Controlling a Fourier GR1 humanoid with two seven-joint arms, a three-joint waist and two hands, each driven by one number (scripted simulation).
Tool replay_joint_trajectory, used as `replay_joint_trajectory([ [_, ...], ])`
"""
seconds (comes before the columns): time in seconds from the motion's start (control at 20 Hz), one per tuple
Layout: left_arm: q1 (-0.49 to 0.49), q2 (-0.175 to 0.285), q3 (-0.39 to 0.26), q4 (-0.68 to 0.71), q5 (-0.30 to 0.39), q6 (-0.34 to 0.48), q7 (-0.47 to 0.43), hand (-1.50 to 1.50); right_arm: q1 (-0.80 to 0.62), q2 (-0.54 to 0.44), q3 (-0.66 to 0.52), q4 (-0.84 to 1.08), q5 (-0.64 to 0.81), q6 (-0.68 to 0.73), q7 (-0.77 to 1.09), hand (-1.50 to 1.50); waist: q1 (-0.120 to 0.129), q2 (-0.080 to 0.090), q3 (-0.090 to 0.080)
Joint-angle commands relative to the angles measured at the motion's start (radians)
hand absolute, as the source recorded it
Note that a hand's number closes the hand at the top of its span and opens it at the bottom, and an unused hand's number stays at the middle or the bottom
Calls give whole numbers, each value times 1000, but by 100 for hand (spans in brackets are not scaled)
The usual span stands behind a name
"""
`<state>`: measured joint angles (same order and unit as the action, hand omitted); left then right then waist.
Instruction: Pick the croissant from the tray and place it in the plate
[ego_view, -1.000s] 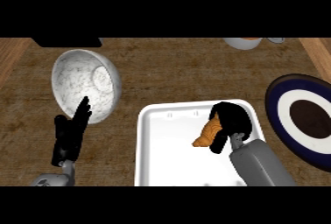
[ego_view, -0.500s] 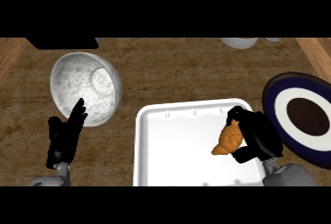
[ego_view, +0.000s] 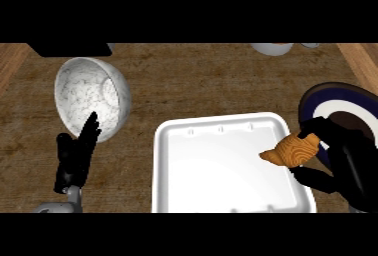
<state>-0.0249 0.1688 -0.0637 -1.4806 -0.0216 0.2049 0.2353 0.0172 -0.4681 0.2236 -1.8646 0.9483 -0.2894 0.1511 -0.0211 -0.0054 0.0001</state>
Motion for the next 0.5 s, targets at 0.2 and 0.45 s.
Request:
replay_joint_trajectory([
  [0.2,-32,-30,-9,45,-24,-2,-18,0,51,-10,-241,3,-153,-50,-45,150,17,6,0],
  [0.45,-55,-7,41,51,6,-42,-20,0,8,-15,-349,124,-210,-14,-107,150,21,6,0],
])
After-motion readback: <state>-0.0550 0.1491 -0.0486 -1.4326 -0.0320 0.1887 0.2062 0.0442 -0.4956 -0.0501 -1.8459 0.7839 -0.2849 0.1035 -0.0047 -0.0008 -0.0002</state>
